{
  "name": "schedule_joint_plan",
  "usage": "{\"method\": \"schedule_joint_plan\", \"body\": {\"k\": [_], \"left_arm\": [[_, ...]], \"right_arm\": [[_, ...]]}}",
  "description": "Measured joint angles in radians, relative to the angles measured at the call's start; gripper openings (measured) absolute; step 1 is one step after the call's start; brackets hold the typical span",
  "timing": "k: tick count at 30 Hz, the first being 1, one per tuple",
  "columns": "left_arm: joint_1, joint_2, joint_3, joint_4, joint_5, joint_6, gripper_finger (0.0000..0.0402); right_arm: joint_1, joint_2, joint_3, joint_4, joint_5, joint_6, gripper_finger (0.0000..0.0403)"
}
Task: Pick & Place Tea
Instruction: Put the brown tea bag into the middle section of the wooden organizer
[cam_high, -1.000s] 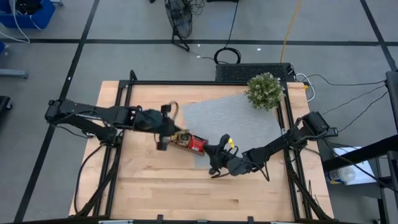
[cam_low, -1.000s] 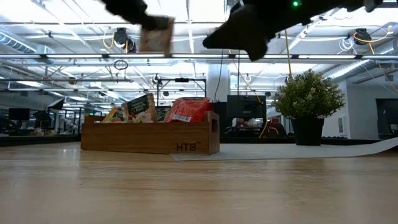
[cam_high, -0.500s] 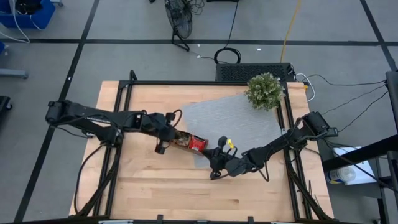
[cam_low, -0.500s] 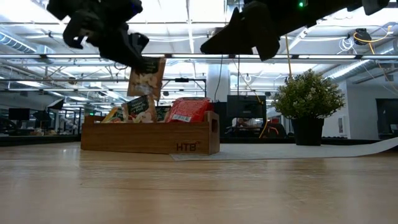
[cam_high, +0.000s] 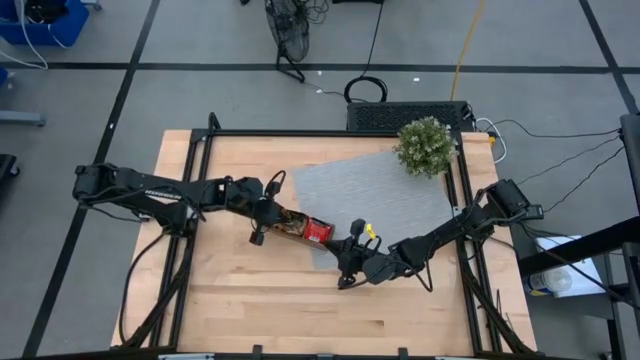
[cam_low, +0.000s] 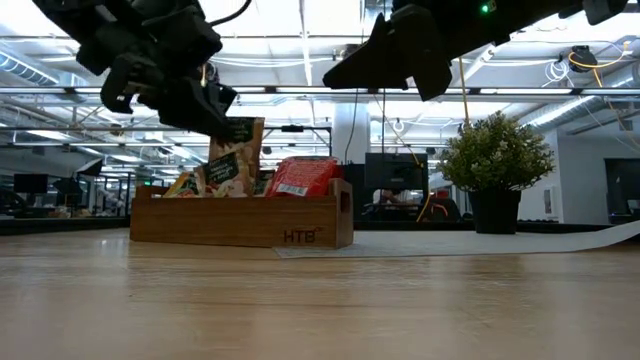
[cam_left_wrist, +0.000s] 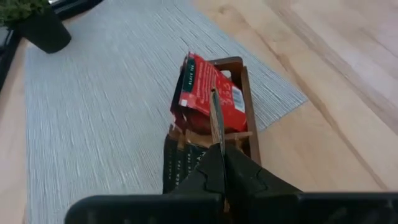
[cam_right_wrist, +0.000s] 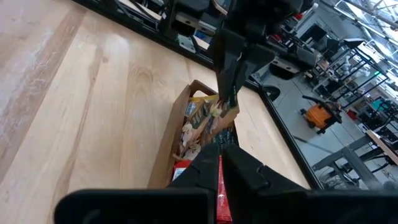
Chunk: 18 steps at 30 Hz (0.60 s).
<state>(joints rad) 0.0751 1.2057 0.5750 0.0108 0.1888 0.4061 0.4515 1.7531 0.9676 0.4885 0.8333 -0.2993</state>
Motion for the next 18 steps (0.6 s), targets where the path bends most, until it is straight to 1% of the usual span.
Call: {"method": "schedule_joint_plan", "body": {"k": [11,14,18], "left_arm": [[0.020,0.013,-0.111,0.159,0.024,-0.034,0.0002],[0.028,0.013,-0.120,0.194,0.038,-0.047,0.0007],[0.032,0.039,-0.125,0.201,0.057,-0.059,0.0007]], "right_arm": [[0.000,0.000,0.000,0.000,0.000,0.000,0.0008],[0.000,0.000,0.000,0.000,0.000,0.000,0.0008],[0.000,0.000,0.000,0.007,0.000,0.000,0.0007]]}}
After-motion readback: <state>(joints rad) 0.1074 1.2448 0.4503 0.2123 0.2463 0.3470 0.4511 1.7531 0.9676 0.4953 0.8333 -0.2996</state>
